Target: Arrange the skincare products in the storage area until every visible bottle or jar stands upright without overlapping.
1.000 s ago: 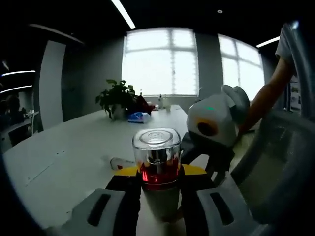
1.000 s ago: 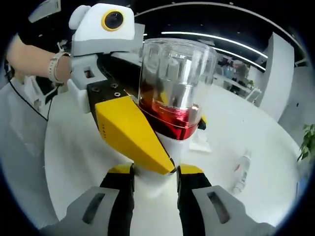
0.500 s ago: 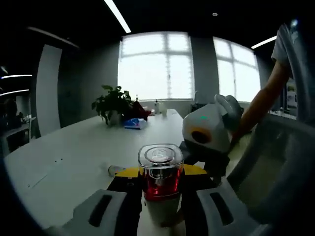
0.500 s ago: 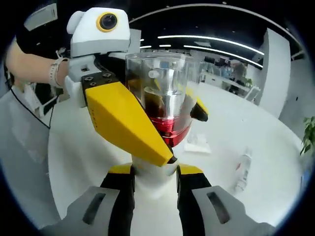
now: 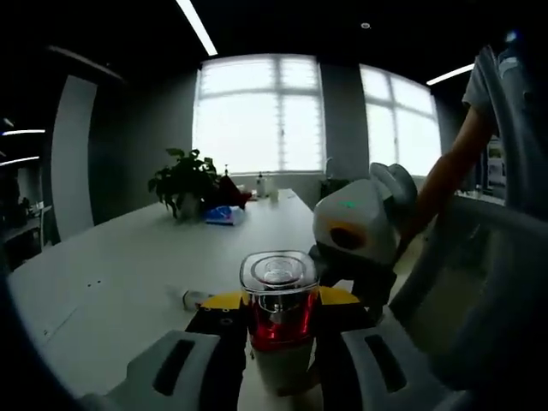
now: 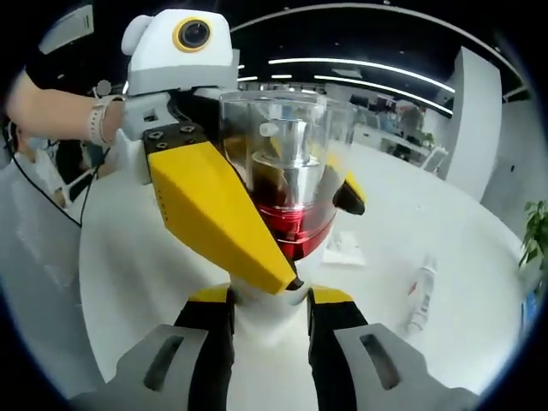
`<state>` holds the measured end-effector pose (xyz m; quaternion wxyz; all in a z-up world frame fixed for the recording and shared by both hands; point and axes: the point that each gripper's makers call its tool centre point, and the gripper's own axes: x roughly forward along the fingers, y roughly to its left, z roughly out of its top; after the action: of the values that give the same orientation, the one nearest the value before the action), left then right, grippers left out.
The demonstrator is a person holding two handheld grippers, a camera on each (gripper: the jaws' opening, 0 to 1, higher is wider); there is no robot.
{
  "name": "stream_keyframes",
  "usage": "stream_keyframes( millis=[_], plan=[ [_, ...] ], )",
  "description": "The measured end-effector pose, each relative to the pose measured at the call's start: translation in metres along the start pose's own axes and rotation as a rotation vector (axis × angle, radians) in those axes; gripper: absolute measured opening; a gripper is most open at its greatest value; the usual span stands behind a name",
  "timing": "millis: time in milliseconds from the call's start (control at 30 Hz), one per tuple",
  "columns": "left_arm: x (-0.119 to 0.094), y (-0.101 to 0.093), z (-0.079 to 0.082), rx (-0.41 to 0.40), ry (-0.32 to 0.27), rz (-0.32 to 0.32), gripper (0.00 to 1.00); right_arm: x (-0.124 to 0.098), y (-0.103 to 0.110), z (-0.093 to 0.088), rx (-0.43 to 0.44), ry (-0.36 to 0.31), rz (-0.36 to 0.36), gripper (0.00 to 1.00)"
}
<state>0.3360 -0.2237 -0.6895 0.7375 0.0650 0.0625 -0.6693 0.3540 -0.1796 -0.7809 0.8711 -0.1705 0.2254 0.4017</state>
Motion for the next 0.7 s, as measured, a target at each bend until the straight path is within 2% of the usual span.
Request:
stream_keyframes(
  millis=[200, 300, 367, 433, 500, 600, 700],
  plan=[
    [-0.003, 0.006, 0.002, -0.014, -0.003, 0.026, 0.3, -0.002, 0.004, -0.002, -0.009, 0.014, 0.004, 0.36],
    [-0.008, 0.006, -0.002, 0.008, 0.021, 0.026, 0.35, -0.003, 0.003, -0.002, -0.004, 0.013, 0.001, 0.4],
    [-0.012, 0.013, -0.006, 0.03, 0.054, 0.057, 0.36, -0.006, 0.002, -0.001, -0.003, 0.008, -0.002, 0.4],
    [-0.014, 0.012, -0.003, 0.013, 0.048, 0.052, 0.37, -0.008, 0.0, 0.0, 0.003, 0.01, -0.007, 0.42],
    [-0.018, 0.02, -0.006, 0.006, 0.061, 0.08, 0.41, -0.01, -0.001, 0.004, 0.003, 0.007, -0.012, 0.47],
    [-0.024, 0.021, -0.008, 0.001, 0.082, 0.121, 0.47, -0.013, -0.001, 0.007, 0.002, 0.012, -0.017, 0.55],
    [-0.037, 0.034, -0.018, -0.031, 0.128, 0.188, 0.51, -0.018, -0.002, 0.011, 0.002, 0.009, -0.022, 0.57]
  ],
)
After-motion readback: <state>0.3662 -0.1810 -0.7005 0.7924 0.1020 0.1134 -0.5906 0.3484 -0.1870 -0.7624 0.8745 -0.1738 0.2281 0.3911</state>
